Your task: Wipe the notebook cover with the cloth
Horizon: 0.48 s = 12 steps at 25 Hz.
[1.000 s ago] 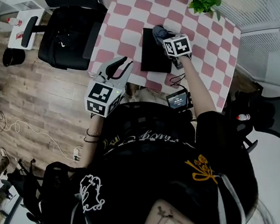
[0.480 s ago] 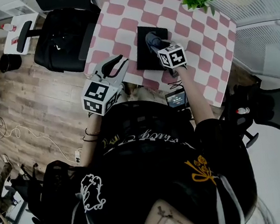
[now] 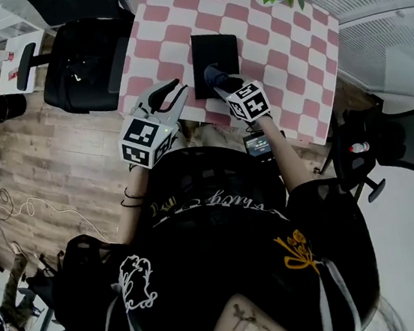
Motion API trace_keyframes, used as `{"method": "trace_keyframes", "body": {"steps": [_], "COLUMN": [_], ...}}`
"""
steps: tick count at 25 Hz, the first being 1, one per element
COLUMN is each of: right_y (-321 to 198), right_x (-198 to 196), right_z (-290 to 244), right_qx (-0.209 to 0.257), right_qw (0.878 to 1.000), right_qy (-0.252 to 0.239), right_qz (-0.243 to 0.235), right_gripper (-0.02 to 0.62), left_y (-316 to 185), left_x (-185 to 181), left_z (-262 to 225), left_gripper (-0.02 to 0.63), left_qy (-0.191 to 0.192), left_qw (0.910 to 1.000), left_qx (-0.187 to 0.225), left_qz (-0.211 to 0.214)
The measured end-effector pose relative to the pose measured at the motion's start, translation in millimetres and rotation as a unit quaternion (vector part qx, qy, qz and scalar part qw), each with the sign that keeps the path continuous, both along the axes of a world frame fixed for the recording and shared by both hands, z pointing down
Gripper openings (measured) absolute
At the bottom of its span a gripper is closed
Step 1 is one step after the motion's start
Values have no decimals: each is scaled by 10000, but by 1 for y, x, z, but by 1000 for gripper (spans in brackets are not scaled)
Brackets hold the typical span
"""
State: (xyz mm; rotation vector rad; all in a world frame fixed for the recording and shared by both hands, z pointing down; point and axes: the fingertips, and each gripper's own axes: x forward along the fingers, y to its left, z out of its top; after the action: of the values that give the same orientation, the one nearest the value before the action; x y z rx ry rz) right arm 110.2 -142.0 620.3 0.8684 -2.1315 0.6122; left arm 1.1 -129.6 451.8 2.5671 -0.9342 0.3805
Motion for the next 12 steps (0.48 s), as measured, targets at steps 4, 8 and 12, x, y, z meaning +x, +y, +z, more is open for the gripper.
{"method": "trace_keyframes", "body": {"steps": [4, 8, 12], "right_y": [16, 28, 28], "right_x": [-2, -1, -1], "right_z": [1, 1, 2], "right_qx": [-35, -33, -115], "right_qw": [10000, 9999, 9998], "right_qy": [-66, -101, -120], "right_qz": [-5, -70, -148], "right_gripper": [133, 133, 133], "left_y": [0, 1, 0], "left_x": [6, 14, 17], "left_z": [2, 2, 2], "left_gripper": [83, 83, 83], "left_qy": [5, 31, 27], "left_qw": [9999, 9996, 9995], "left_qx": [-19, -20, -12], "left_qz": [136, 262, 329]}}
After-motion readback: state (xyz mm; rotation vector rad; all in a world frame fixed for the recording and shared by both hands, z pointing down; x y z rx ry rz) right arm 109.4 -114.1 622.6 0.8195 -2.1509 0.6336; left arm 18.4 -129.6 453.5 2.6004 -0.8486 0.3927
